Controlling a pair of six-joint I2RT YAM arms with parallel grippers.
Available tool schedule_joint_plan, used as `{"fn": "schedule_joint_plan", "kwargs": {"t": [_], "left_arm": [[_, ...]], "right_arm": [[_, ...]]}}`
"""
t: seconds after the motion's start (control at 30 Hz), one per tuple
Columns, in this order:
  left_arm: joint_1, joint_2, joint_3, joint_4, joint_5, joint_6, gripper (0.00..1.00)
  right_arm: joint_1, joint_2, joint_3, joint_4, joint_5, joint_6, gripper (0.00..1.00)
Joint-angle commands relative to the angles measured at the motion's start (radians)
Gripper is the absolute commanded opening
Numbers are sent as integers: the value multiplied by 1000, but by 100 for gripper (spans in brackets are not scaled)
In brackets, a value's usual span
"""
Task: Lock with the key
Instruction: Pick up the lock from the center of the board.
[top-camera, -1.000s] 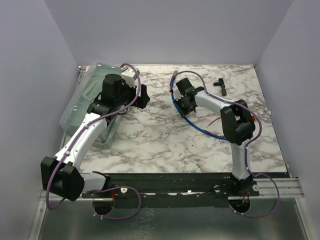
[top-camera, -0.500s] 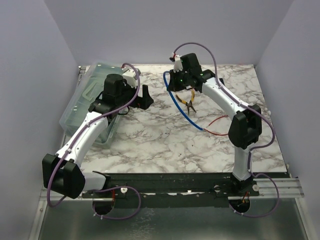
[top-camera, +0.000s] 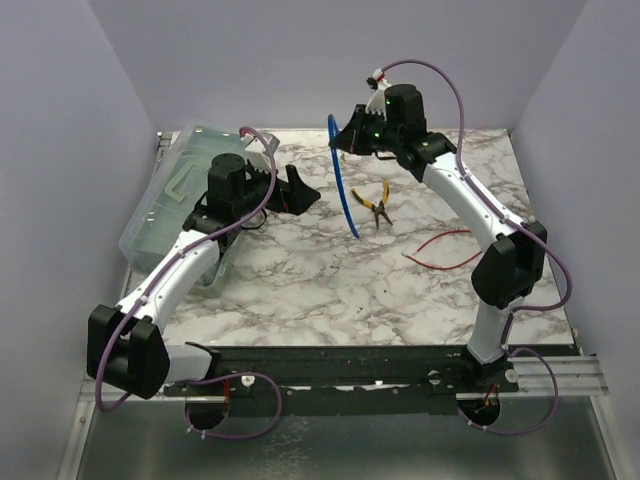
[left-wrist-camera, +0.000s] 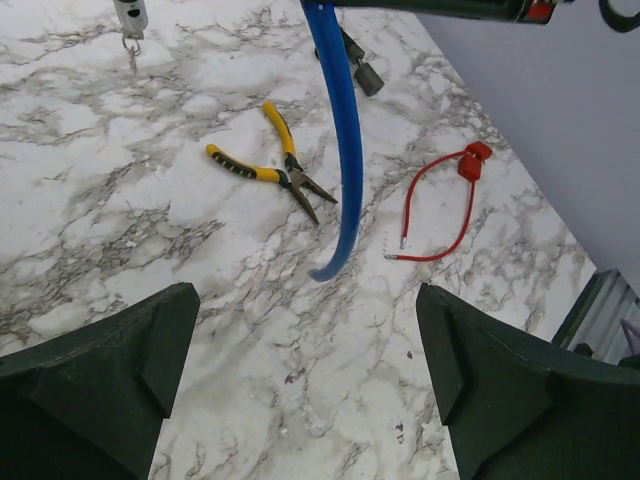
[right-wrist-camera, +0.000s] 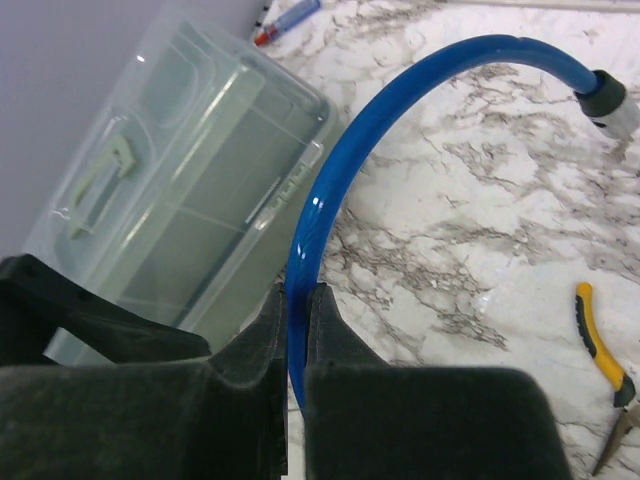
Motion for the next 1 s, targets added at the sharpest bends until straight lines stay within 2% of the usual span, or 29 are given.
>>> {"fn": "schedule_joint_plan", "kwargs": {"t": [0.0,0.23,0.4,0.63,0.83,0.97], "left_arm": [[-30,-26,-37,186,25,-69,99],[-78,-3,-33,222,-14,-39,99],[-93,14,-43,226,-93,-22,98],[-136,36,-49,240,-104,0,88],[-189,61,-42,209,-256,40,76],[-211,72,-33,194,-350,63,65]], "right_arm": [[-4,-56,40,129,-33,167,0],[-5,-74,36,151,-49,241,0],[-6,-86,57,154,-71,297,0],[-5,-98,60,165,-90,377,0],[-6,-105,32,177,-92,450,0],[-6,-116,25,172,-92,476,0]]}}
